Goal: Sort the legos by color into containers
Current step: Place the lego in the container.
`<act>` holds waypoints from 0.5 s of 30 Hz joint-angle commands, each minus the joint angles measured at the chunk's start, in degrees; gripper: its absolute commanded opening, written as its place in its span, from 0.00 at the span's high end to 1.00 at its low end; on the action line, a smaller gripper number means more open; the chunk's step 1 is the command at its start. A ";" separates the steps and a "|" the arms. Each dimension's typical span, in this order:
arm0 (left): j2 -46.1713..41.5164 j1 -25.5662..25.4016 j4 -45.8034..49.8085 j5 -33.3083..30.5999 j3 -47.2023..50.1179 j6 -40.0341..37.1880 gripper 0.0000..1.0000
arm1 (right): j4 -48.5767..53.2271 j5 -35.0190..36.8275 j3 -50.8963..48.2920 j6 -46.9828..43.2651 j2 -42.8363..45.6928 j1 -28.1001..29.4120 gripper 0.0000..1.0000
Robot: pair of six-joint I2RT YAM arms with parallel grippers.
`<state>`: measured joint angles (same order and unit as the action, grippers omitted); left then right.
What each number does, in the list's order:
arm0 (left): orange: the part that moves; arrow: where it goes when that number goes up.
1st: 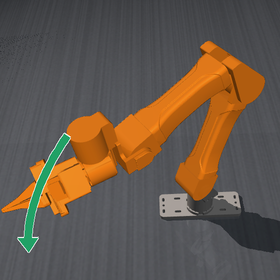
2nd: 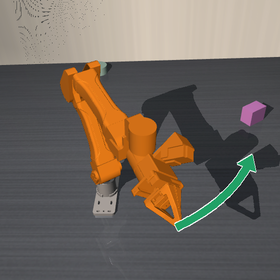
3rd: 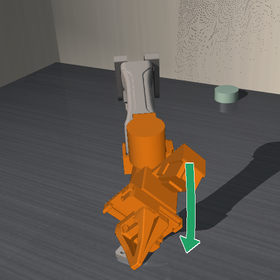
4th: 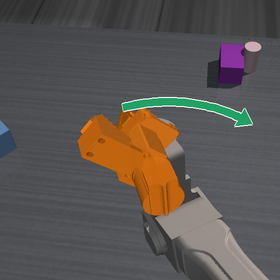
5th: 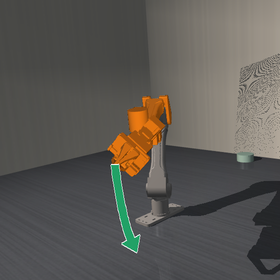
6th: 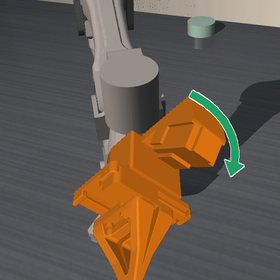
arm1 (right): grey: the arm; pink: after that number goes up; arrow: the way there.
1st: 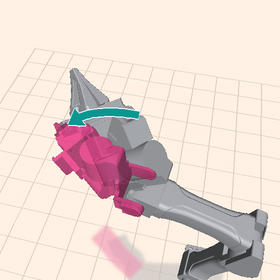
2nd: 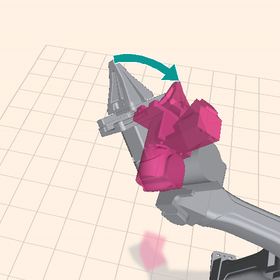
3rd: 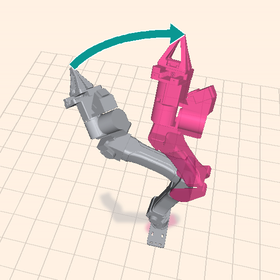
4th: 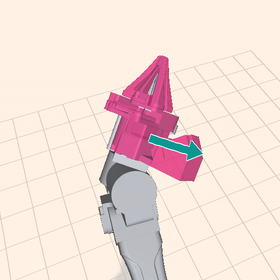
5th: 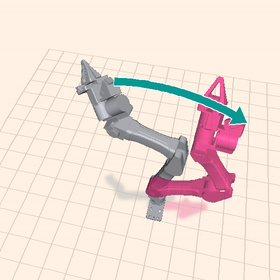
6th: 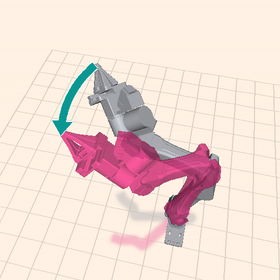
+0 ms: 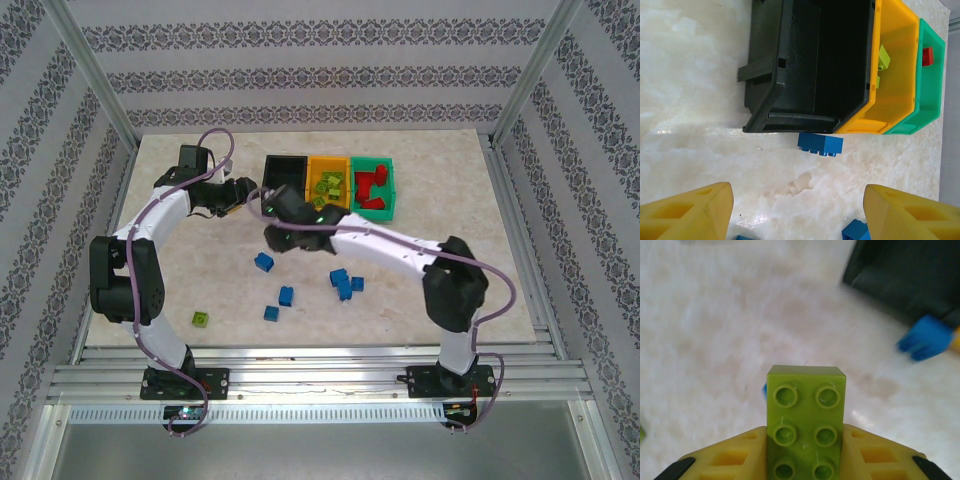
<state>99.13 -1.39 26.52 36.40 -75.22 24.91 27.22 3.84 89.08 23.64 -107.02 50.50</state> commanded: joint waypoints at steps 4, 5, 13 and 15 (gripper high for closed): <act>-2.13 0.16 -1.21 0.07 0.51 -0.16 0.30 | -6.82 -0.74 -3.06 -0.99 1.99 -10.40 0.67; -2.18 0.16 -1.13 -0.13 0.51 -0.27 0.30 | -7.53 -1.35 -2.92 -0.73 1.51 -12.01 0.67; -2.63 0.16 0.36 -2.09 -0.06 -1.91 0.30 | -9.56 -7.24 4.38 1.89 -9.04 -21.58 0.64; -2.46 0.16 0.61 -2.50 -0.18 -2.25 0.30 | -8.57 -8.23 7.21 2.17 -11.92 -22.32 0.59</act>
<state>98.91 -1.39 26.55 35.07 -75.22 24.38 19.11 -0.95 92.51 24.82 -115.85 28.32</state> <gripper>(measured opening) 0.696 0.407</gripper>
